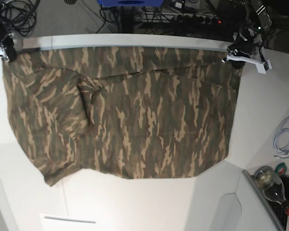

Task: Layout the t-shirt on the table in an organized manner, then fold the t-shirt properly
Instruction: 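Lower the shirt flat and open both grippers, then move the right gripper onto the shirt's folded middle and grasp fabric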

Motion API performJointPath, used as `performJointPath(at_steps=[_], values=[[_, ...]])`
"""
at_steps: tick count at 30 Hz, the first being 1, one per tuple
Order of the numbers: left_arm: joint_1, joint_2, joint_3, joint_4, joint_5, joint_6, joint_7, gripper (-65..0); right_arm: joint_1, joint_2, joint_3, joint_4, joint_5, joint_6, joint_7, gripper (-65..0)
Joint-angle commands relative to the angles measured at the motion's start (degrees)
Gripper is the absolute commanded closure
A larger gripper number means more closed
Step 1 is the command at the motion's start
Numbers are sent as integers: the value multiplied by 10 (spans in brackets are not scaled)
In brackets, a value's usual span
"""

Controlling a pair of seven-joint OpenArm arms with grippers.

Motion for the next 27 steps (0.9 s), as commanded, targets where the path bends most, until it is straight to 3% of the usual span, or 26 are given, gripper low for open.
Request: performJointPath(at_steps=[1,5,7,9,13,20,23,25,27], values=[[2,-5,-5,8,1,3,-14,0,-4,1,6,10,8,-1,10,-32],[2,-5,-5,8,4,3,-14,-20,-4,-3,6,11,8,-1,9,-213],[2,-5,-6,8,2,3,-14,-176,-5,-3,7,12,8,-1,9,-321],[6,-5,-7,8,1,3,-14,-314,-5,-5,30,12,8,-1,9,-383],[10,-5,-24,12,0,3,-15,-477,-3,-5,67,16,8,-1,9,-387],[-9,5,-165,64,0,1,-15,-494,-10,6,65,107,-3,5,9,-392],[-7,2,-189,115,0,0,-14,-490,-11,24,-8,161,-51,37,9,-392],[-6,-3,-182,149,0,-1,-11,-448,-11,39,-75,186,-90,78,9,-390],[2,-5,-152,164,2,-22,-10,-321,-10,56,-162,205,-143,124,9,-390]])
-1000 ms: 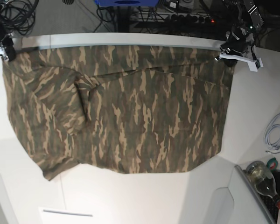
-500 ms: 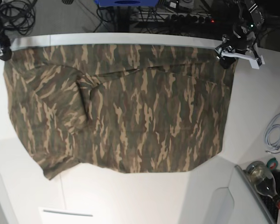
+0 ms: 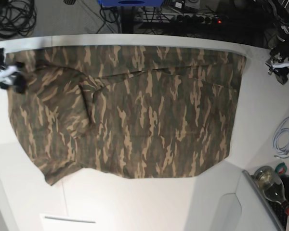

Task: Layout the t-shirt on the table in an organized manner, then fold the t-shirt properly
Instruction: 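Move the right gripper onto the shirt's folded middle and grasp fabric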

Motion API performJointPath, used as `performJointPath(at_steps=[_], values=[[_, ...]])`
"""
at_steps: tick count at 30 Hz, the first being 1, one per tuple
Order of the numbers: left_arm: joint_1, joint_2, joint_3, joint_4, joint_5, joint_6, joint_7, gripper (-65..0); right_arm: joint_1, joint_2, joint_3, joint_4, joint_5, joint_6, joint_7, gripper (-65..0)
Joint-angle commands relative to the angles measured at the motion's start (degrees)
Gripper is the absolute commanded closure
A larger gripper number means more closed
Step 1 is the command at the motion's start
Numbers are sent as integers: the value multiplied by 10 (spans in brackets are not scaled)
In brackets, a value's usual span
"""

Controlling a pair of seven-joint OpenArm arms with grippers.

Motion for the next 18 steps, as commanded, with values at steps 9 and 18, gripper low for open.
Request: performJointPath(at_steps=[9,18], values=[[0,-25,145,-87,0,-66,-8,0,18,14,-251,39,-249,26,6,-383],[-5,-25,154,-192,114,-65,-137,0,53,14,-382,57,-313,24,3,-273]])
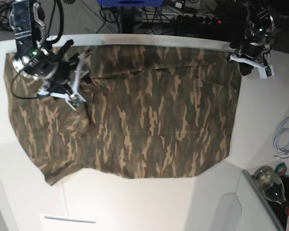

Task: Layout the t-shirt on the table in an organized manner, then fold the t-shirt properly
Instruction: 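Move the right gripper onto the shirt's folded middle and grasp fabric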

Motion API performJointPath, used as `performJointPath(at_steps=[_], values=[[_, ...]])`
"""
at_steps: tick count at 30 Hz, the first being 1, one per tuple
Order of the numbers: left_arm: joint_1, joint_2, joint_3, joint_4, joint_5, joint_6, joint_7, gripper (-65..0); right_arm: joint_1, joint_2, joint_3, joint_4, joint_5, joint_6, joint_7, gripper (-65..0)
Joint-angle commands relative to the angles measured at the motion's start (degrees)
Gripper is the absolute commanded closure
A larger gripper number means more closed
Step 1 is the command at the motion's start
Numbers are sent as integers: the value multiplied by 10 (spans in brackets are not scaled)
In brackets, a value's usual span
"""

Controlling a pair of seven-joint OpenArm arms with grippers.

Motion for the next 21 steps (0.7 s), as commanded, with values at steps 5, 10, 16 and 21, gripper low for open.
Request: performJointPath(at_steps=[5,10,16,21], values=[[2,0,-2,-2,2,-3,-24,0,48,-1,-11,-56,3,-3,10,-272],[2,1,-2,1,3,-3,-24,0,77,-17,-7,-115,3,-3,12,-272],[2,1,-2,-6,6,-3,-24,0,88,-22,-12,-138,3,-3,14,-272],[2,1,-2,-6,7,-3,-24,0,111,-32,-8,-190,3,-3,14,-272]])
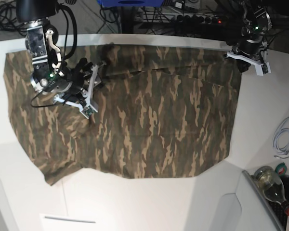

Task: Layout the t-shirt on the table in an organized manner, then fold the t-shirt properly
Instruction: 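Move the right gripper onto the shirt's folded middle and grasp fabric, then hold the fabric with the right gripper and grasp the shirt edge with the left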

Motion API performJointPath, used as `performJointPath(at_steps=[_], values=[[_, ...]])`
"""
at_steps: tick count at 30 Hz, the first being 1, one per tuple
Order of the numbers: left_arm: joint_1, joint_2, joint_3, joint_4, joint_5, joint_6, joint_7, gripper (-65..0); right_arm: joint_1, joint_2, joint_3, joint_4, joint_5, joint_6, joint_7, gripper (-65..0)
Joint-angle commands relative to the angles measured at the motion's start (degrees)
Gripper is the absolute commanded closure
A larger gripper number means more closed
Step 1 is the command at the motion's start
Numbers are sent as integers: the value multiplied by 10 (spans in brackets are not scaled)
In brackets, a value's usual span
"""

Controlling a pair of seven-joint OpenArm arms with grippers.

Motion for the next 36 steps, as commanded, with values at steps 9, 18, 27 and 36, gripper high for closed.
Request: performJointPath(at_steps=[9,18,27,36], values=[[-1,-7,-2,-19,-2,-2,-16,0,27,4,3,-10,1,1,8,-152],[-1,-7,-2,-34,-2,-2,-17,0,40,4,5,-36,1,1,7,-8],[1,-7,-2,-34,-2,-2,-17,0,48,-15,81,-33,1,0,8,-6],[1,-7,-3,-23,-6,-2,-17,0,42,-16,84,-13,1,0,8,-9]])
